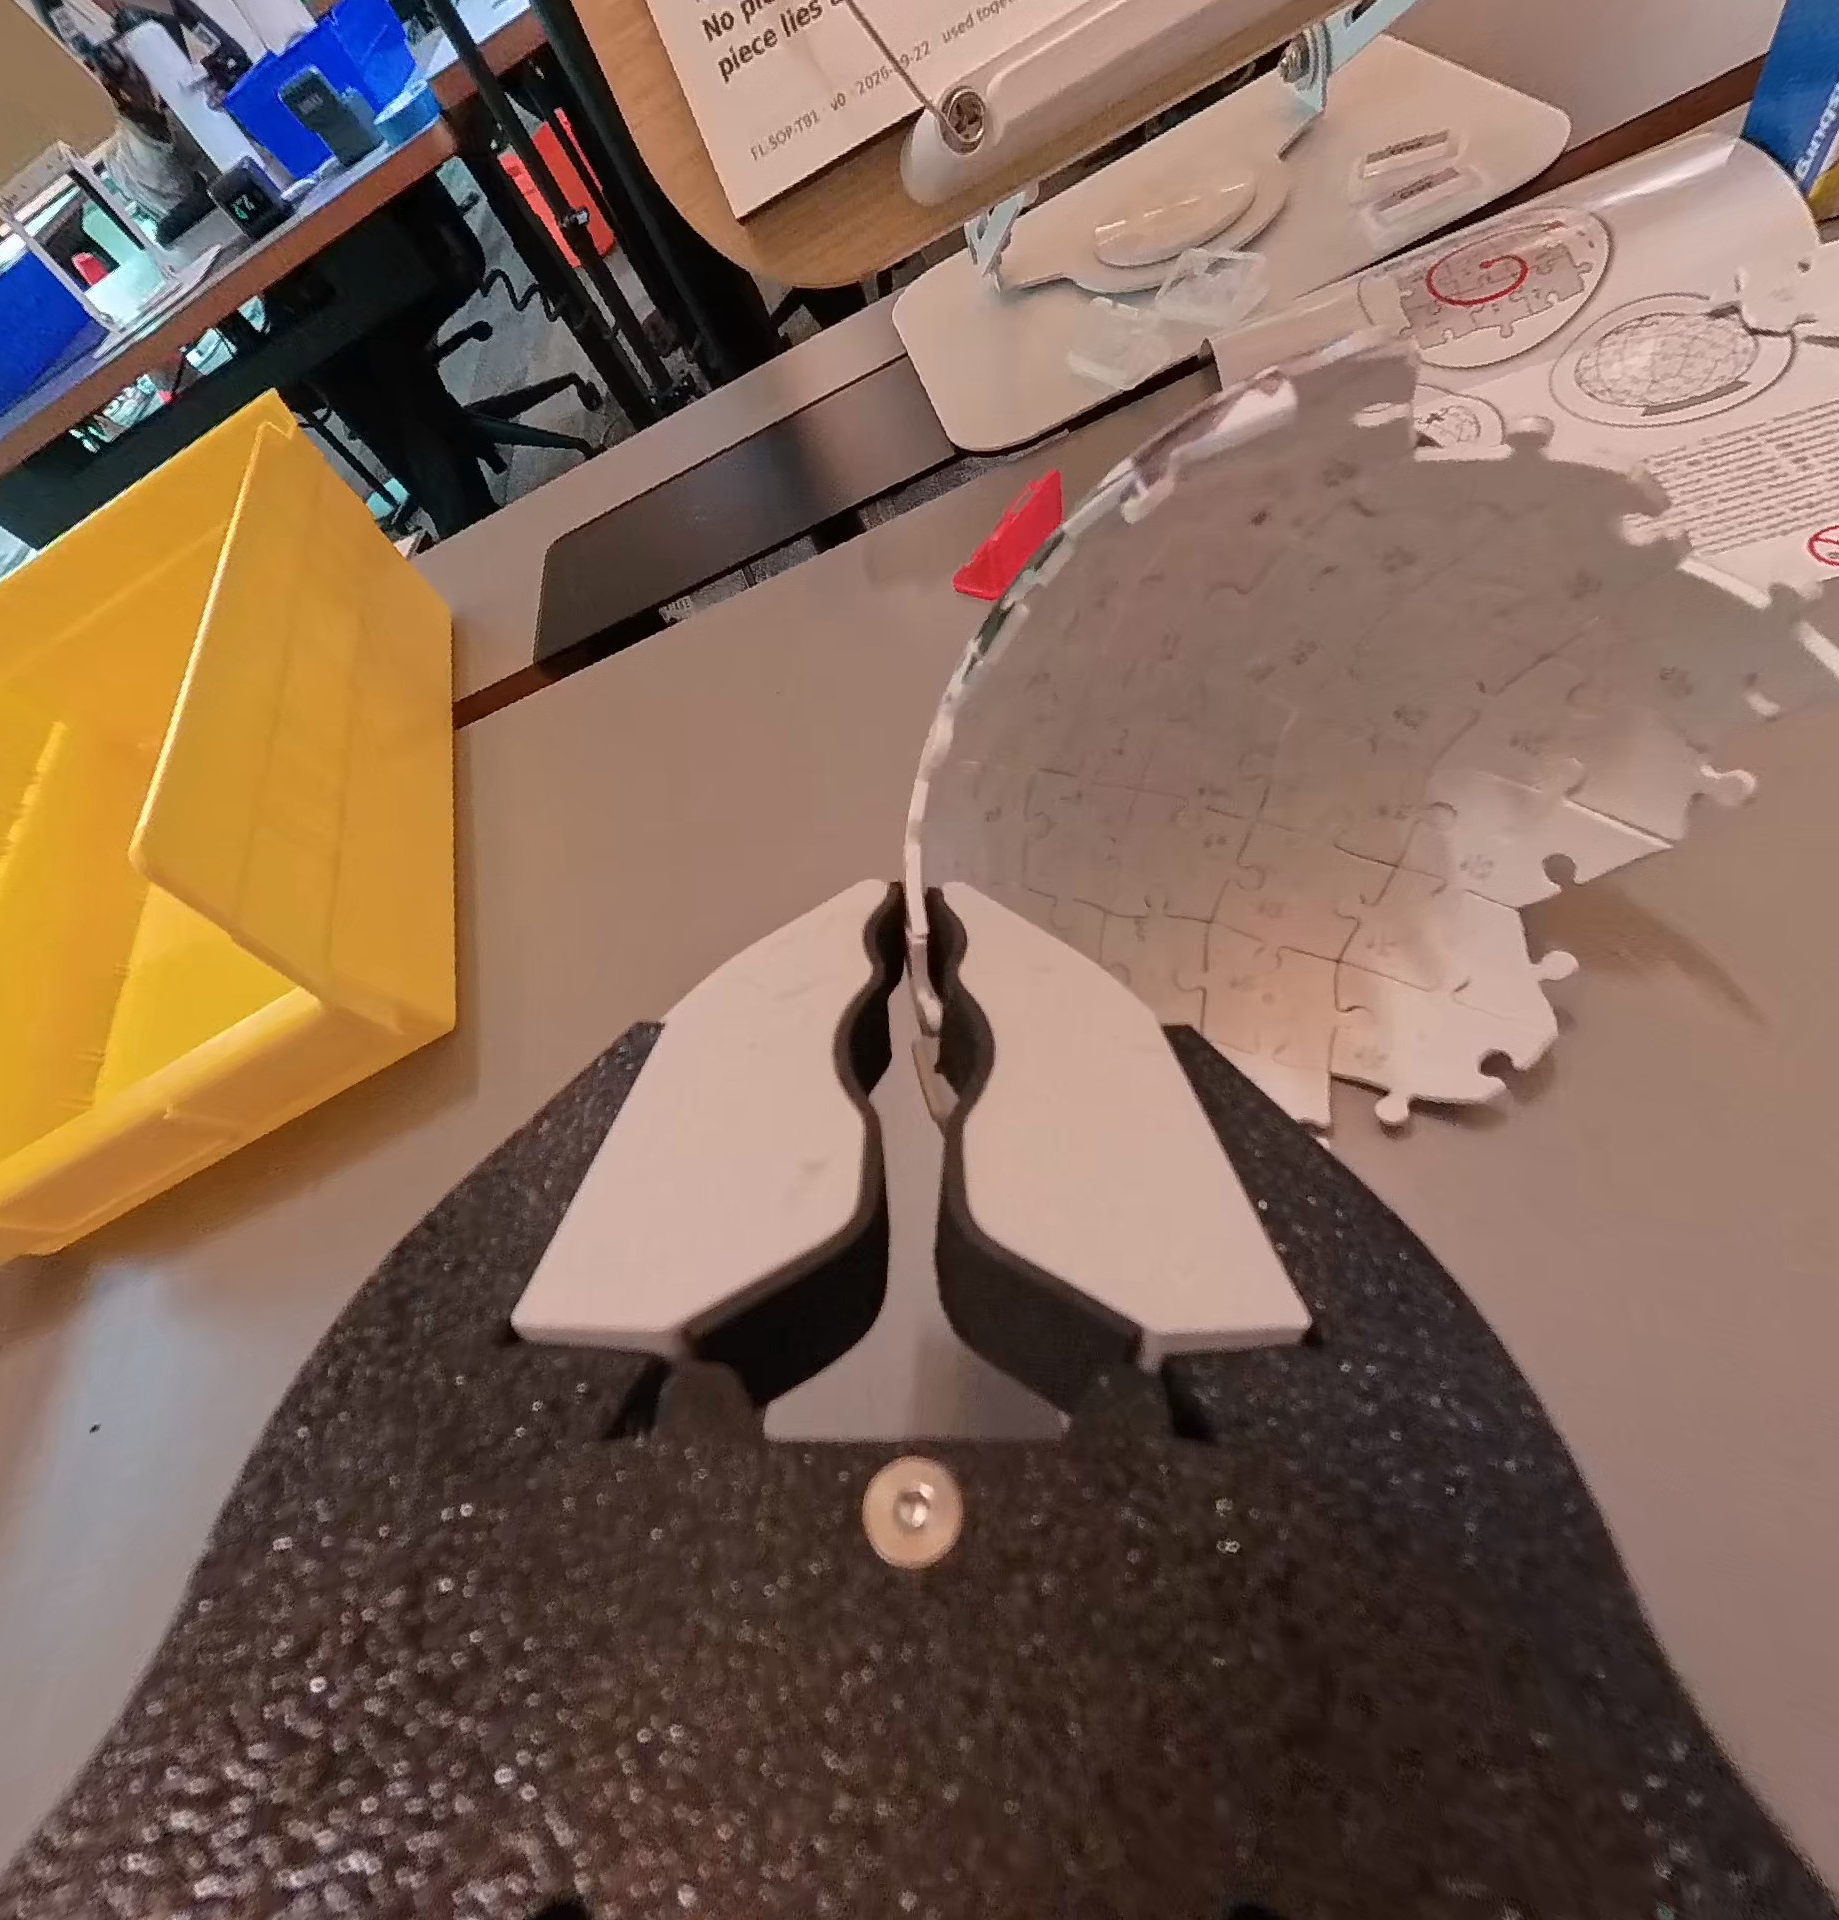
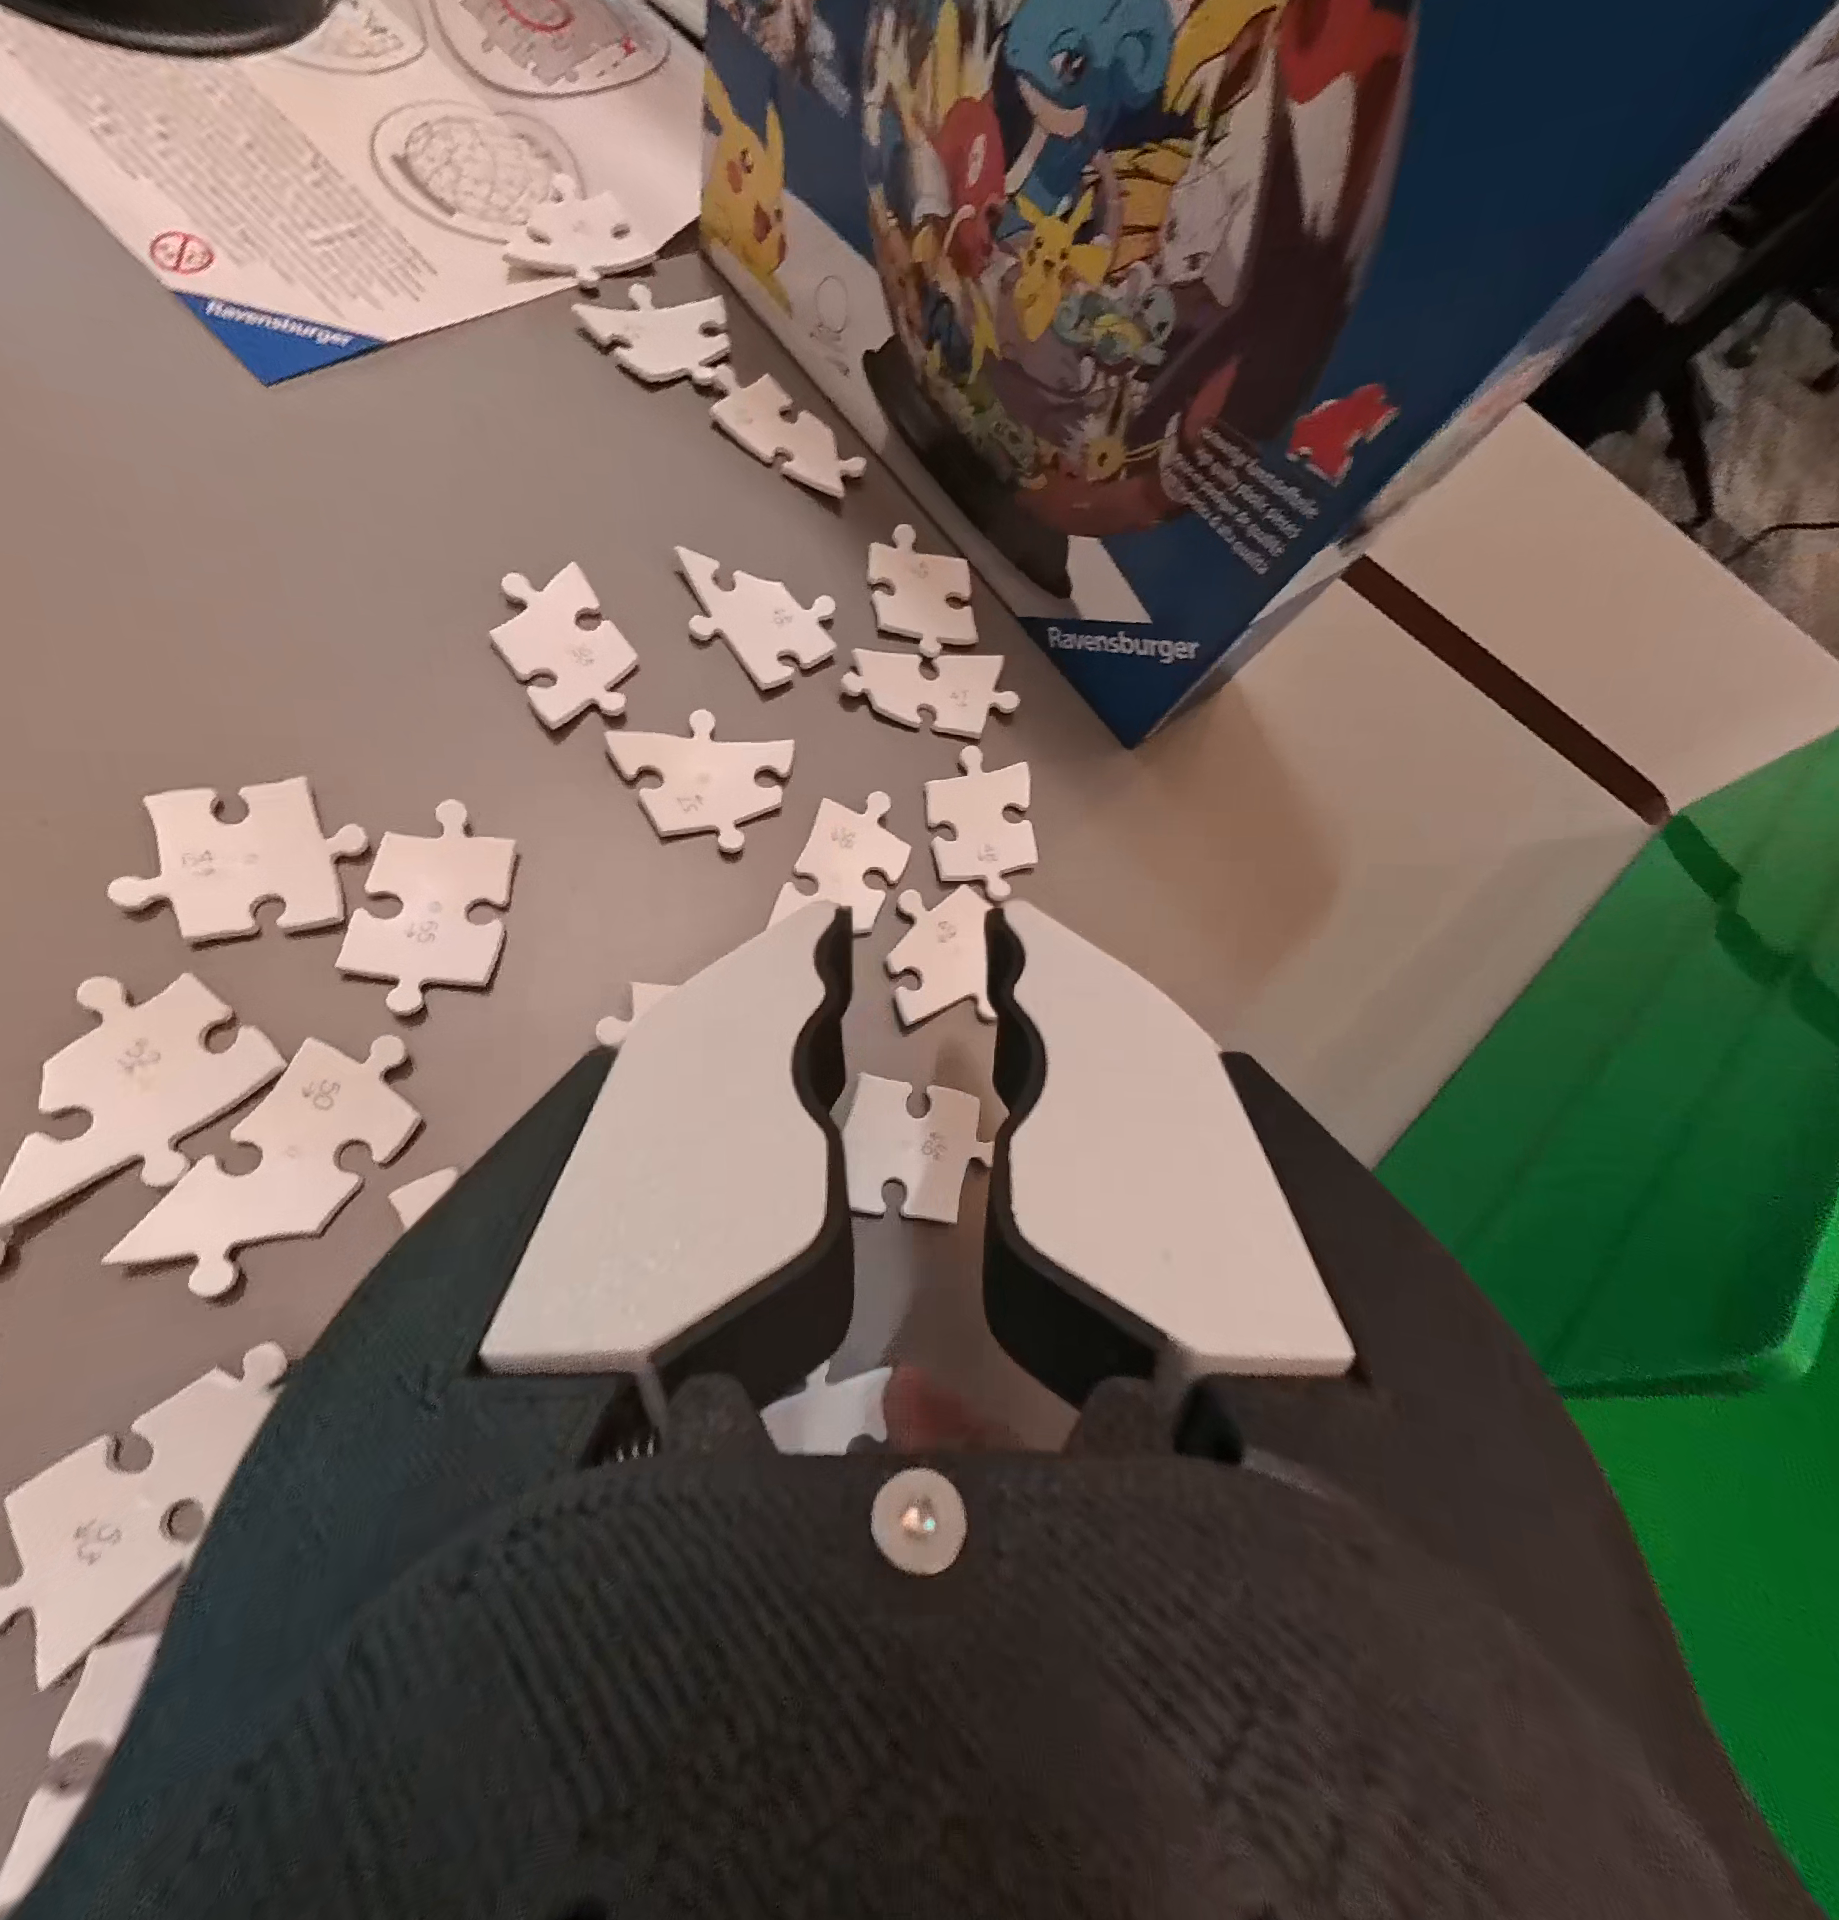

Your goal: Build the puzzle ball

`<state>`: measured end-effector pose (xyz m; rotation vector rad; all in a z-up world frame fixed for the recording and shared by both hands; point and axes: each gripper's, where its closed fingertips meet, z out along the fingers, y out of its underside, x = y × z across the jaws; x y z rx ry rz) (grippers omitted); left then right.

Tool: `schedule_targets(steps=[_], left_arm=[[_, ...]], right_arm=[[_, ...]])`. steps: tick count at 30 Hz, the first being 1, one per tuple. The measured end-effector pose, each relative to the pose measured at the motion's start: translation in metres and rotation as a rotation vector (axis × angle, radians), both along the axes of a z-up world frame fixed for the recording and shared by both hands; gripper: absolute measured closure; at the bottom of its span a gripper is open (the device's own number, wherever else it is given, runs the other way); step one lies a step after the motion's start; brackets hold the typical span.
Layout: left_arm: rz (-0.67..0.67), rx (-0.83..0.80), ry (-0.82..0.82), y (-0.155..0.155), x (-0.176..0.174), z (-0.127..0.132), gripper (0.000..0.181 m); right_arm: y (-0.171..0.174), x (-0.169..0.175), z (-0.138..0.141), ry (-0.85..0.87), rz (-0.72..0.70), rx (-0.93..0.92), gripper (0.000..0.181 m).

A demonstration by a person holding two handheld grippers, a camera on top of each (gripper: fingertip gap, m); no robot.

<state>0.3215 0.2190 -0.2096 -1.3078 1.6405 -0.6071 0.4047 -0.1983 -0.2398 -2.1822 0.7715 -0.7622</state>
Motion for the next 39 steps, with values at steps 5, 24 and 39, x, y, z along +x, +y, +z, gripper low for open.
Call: schedule_targets(steps=[5,24,39], left_arm=[[-0.004,0.007,0.004,-0.001,0.001,0.0,0.178],[-0.011,0.01,0.007,-0.001,0.002,0.0,0.178],[-0.026,0.008,0.01,-0.003,0.003,-0.002,0.178]], right_arm=[[-0.004,-0.006,-0.008,0.102,0.004,0.008,0.154],[0.004,0.023,0.021,0.092,-0.048,-0.053,0.155],[-0.005,0.021,0.01,0.12,-0.09,-0.004,0.151]])
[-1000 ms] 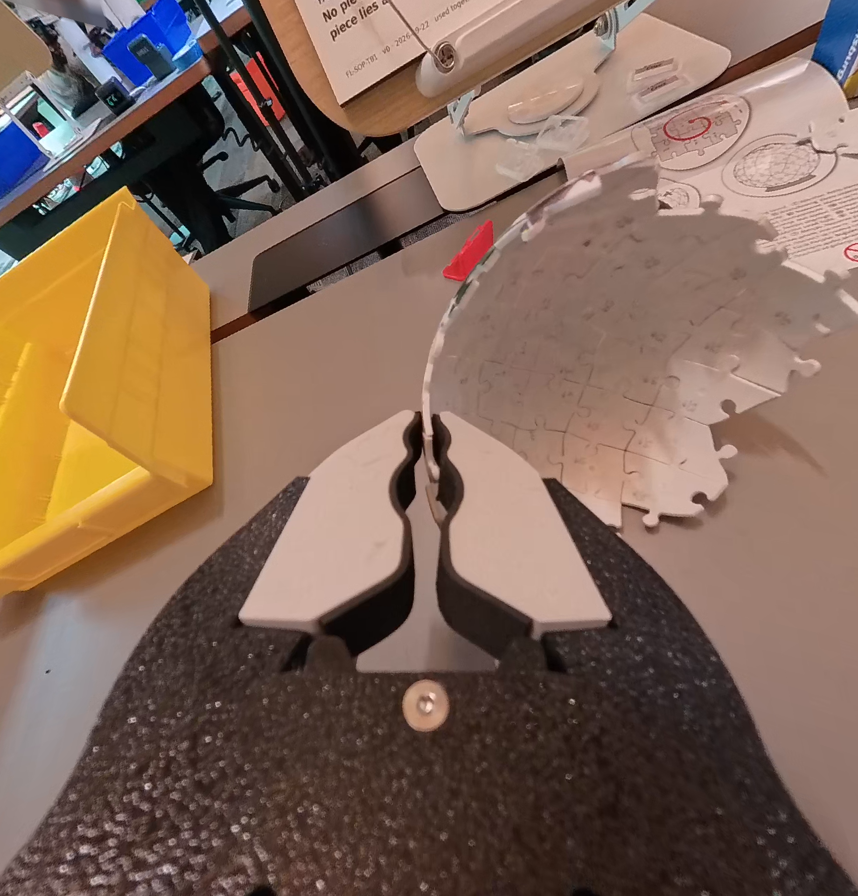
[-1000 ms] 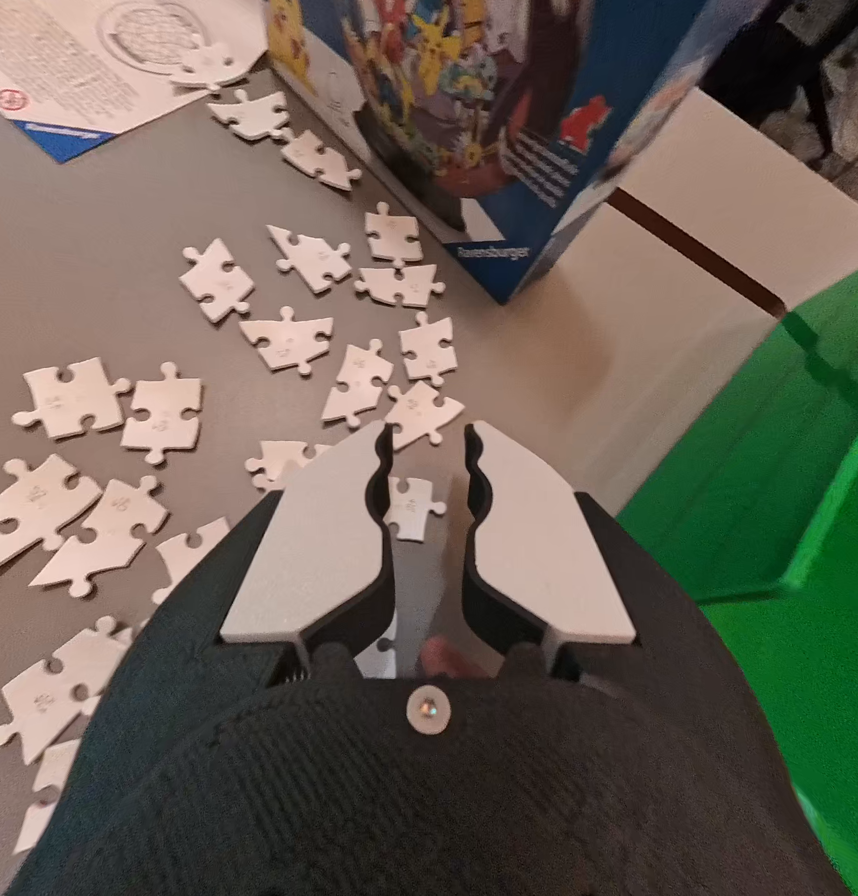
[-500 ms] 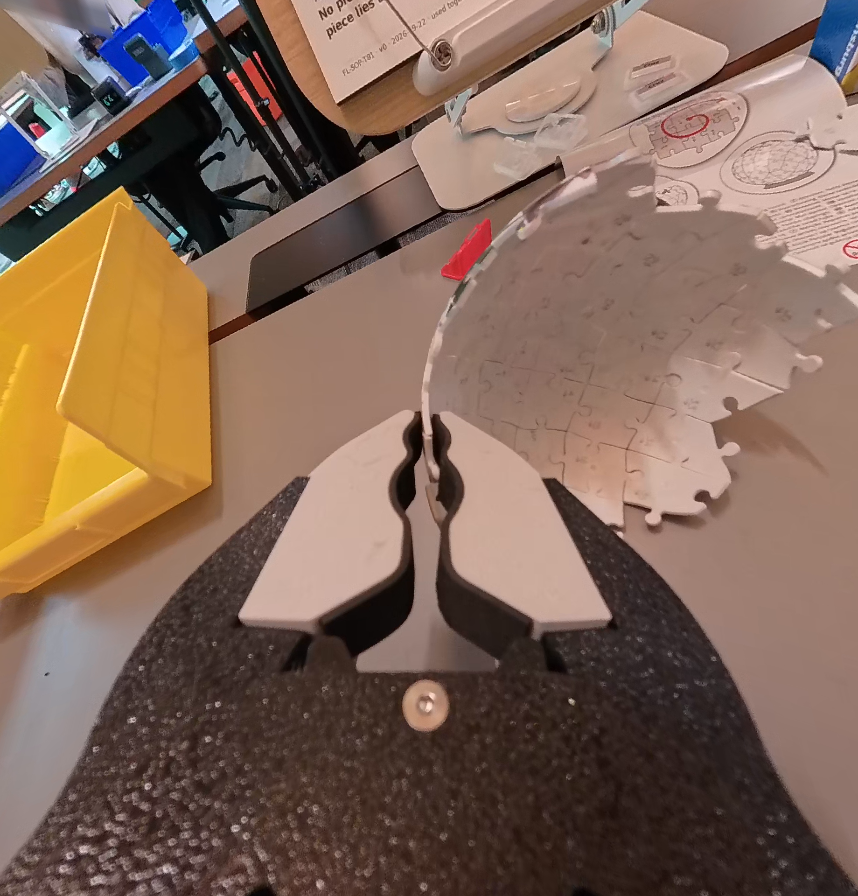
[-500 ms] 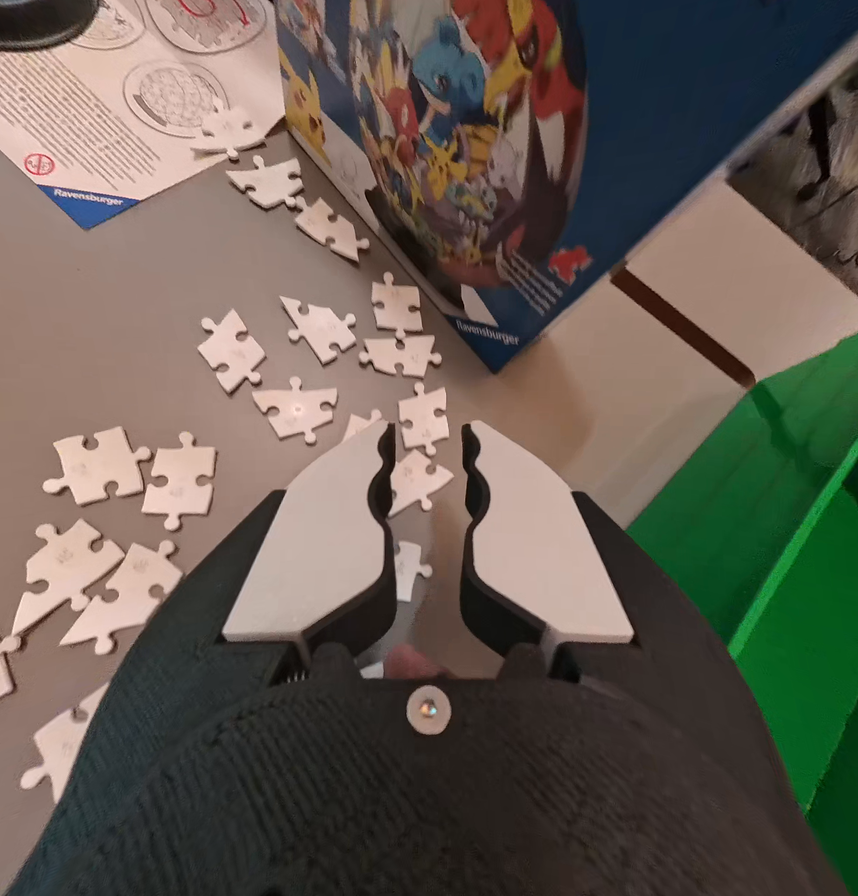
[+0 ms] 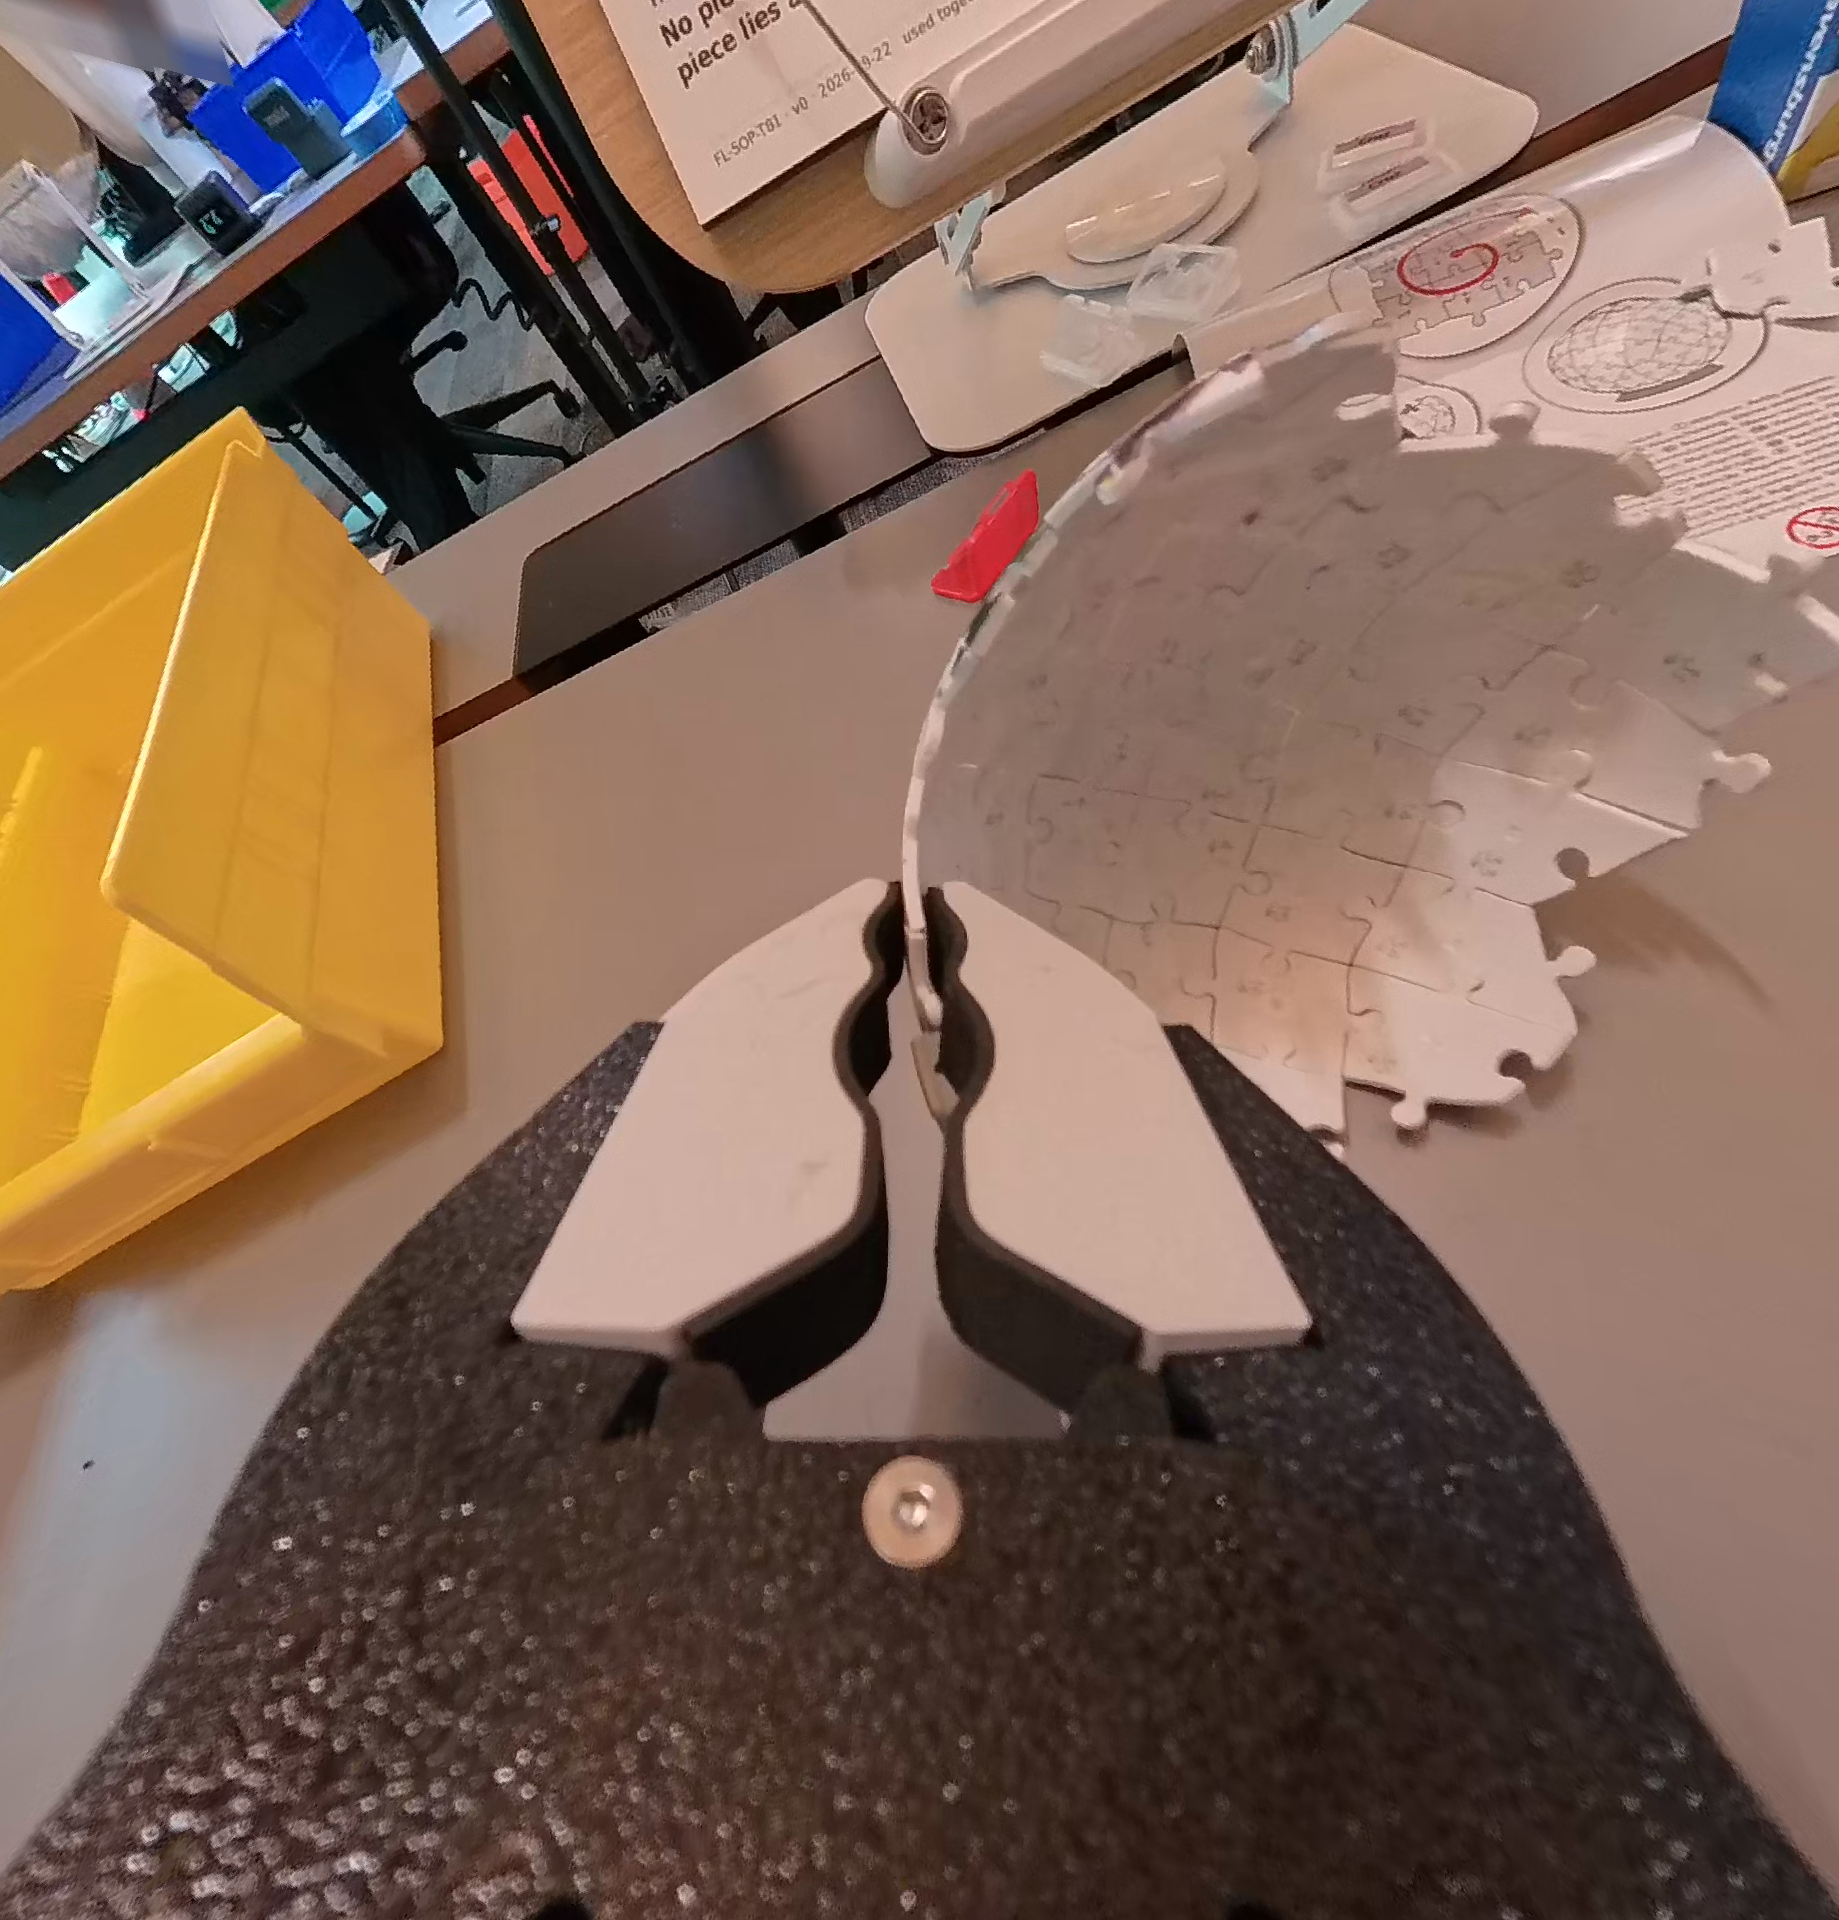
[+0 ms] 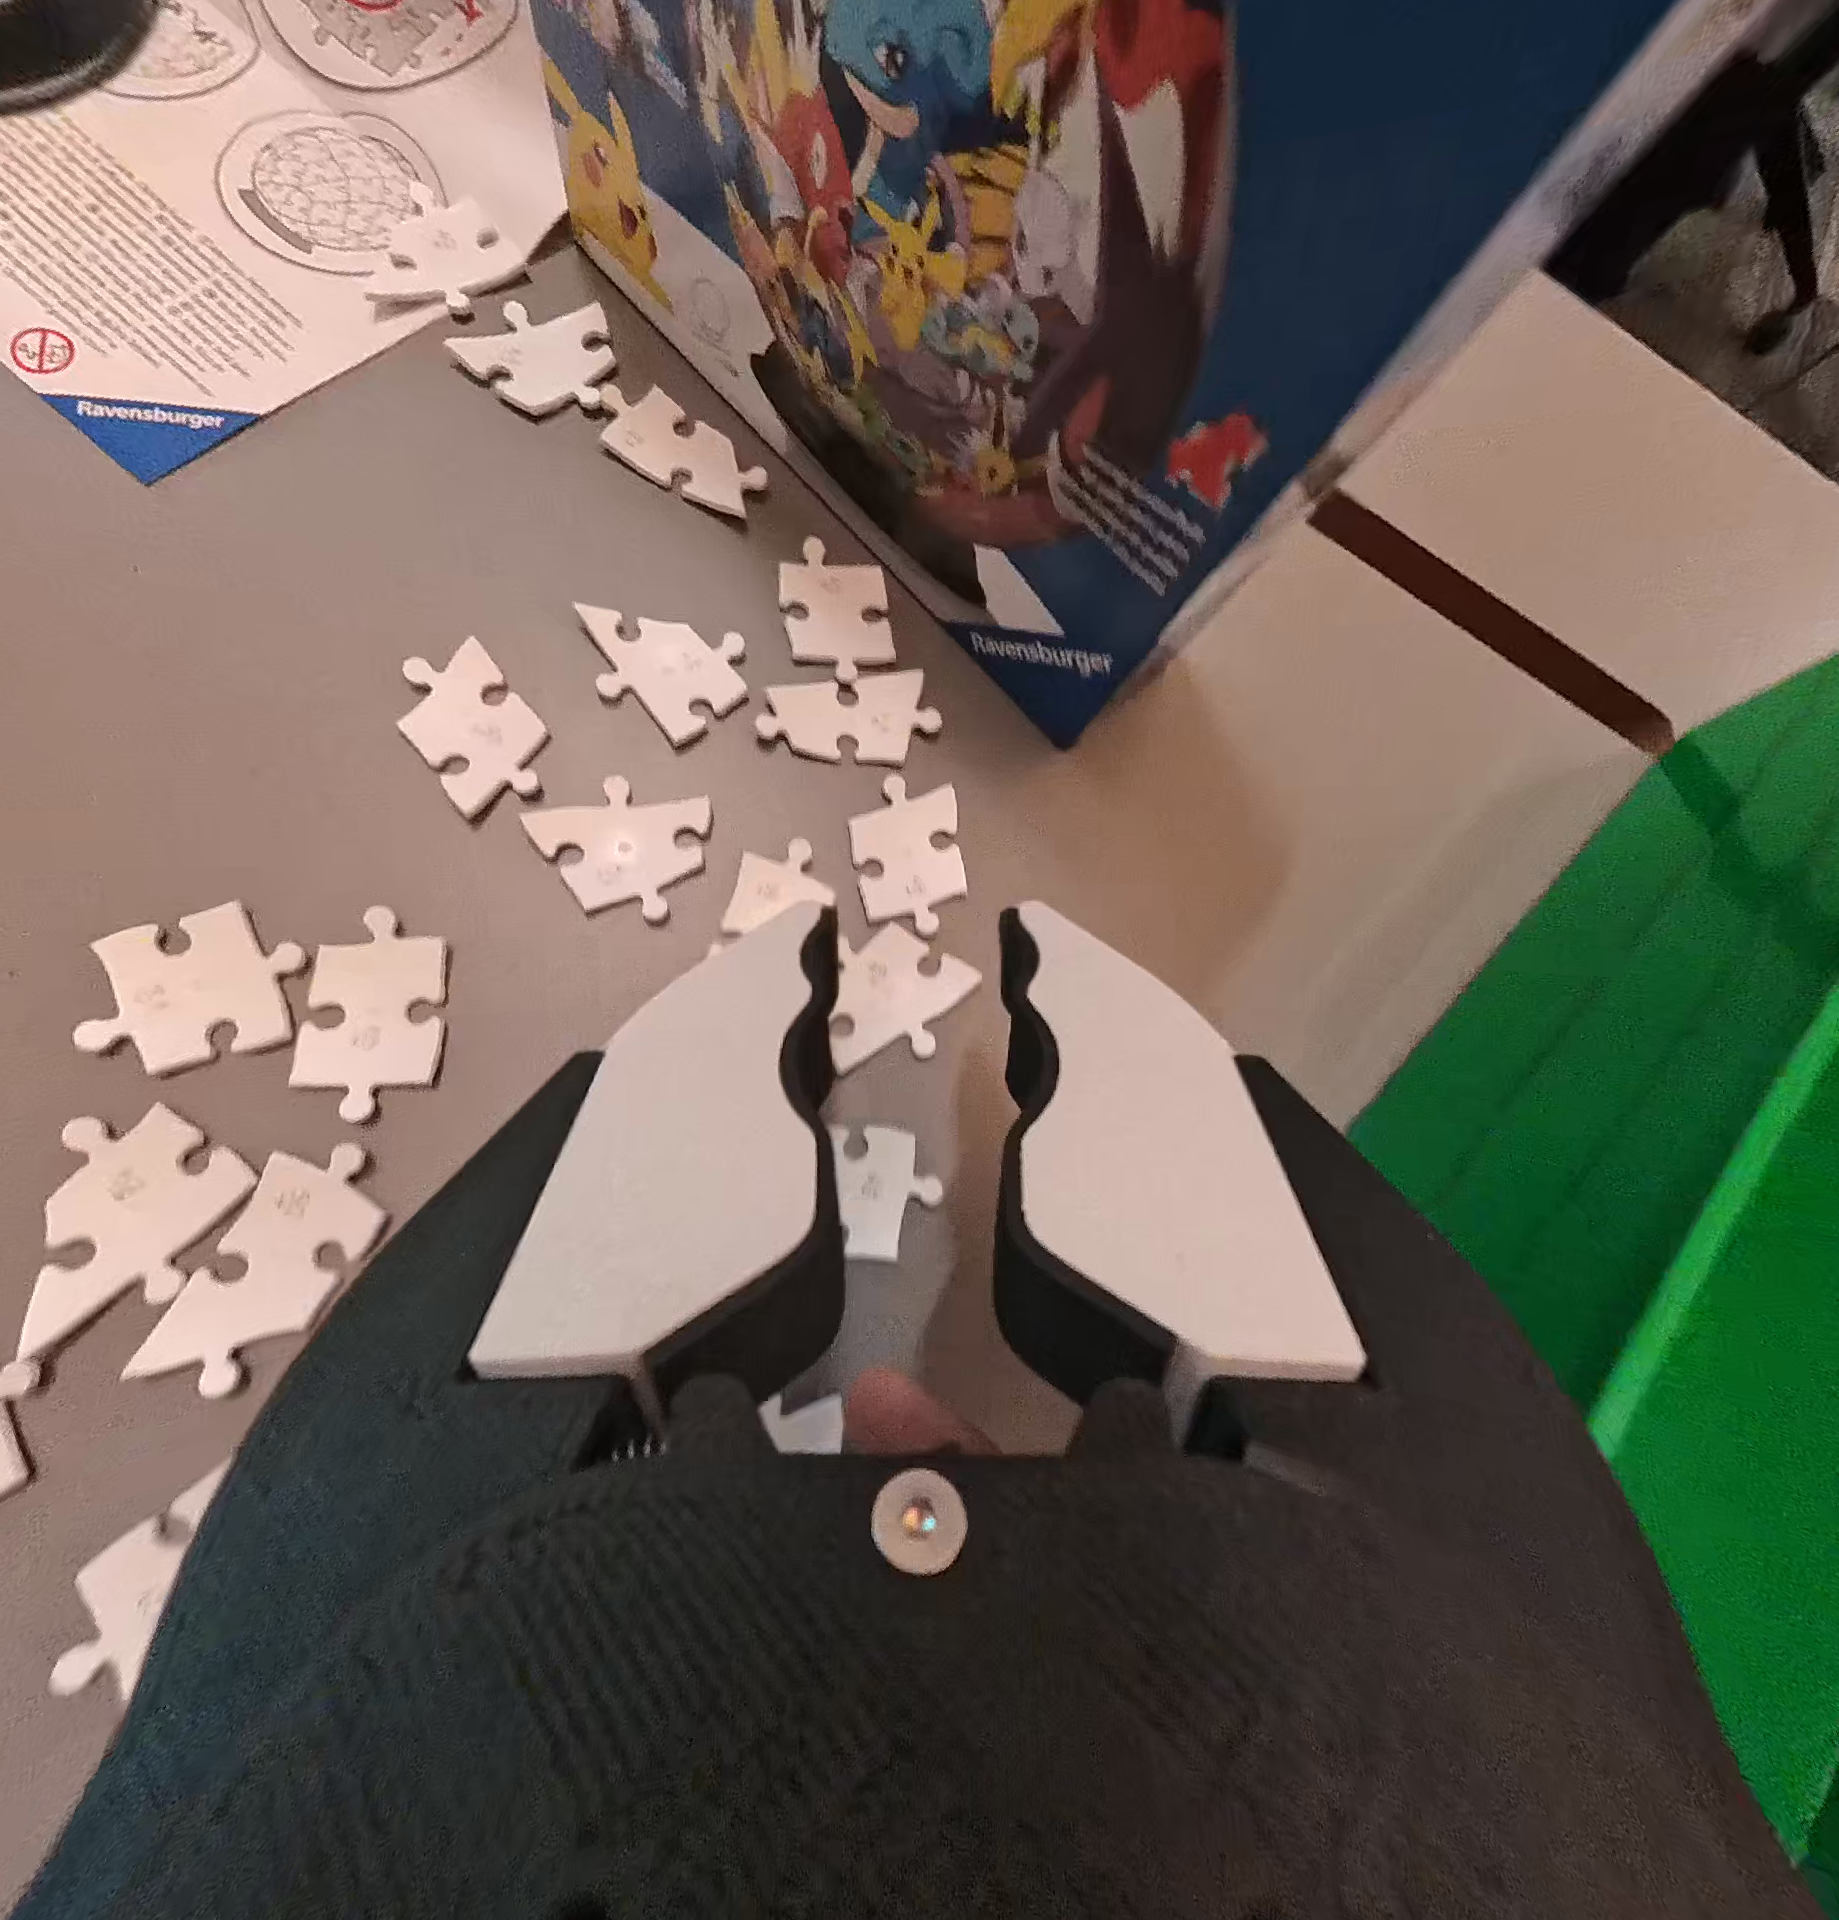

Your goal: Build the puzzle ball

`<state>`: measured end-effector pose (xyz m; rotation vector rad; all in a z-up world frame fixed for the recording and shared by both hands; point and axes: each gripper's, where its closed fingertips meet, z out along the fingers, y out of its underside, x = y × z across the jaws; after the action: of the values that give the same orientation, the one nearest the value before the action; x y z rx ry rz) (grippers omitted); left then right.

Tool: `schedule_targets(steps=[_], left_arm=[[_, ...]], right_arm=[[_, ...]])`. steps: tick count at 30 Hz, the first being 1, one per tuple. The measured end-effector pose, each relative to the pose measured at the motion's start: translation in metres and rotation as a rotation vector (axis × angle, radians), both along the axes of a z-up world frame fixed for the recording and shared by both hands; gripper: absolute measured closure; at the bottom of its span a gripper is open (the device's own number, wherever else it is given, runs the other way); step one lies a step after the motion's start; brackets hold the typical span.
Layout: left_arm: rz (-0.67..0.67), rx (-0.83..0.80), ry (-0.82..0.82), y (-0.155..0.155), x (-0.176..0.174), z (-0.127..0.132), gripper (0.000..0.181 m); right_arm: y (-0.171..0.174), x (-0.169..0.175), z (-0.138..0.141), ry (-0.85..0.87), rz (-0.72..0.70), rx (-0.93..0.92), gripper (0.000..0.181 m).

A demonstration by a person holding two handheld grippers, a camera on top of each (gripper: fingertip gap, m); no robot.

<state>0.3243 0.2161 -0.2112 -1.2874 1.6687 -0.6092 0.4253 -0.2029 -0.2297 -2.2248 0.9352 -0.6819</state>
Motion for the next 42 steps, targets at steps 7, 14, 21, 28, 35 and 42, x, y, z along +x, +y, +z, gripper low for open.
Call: schedule_targets(steps=[7,14,21,28,35,42], left_arm=[[-0.006,-0.001,0.002,-0.001,0.002,-0.001,0.178],[-0.015,0.006,0.002,-0.003,0.003,0.0,0.178],[-0.026,0.013,-0.002,-0.01,0.005,0.002,0.178],[-0.038,0.026,-0.006,-0.018,0.007,0.003,0.178],[-0.039,0.04,0.002,-0.022,0.007,0.005,0.178],[-0.034,0.036,0.001,-0.024,0.007,0.005,0.178]], right_arm=[[-0.03,-0.04,0.0,-0.019,-0.032,-0.014,0.151],[-0.027,-0.09,0.005,-0.03,0.007,0.085,0.151],[-0.049,-0.121,-0.008,-0.005,-0.025,0.048,0.151],[-0.062,-0.119,-0.005,-0.061,-0.077,0.062,0.151],[-0.016,-0.113,0.012,-0.139,0.045,0.181,0.148],[0.062,-0.111,-0.002,-0.065,0.272,0.142,0.141]])
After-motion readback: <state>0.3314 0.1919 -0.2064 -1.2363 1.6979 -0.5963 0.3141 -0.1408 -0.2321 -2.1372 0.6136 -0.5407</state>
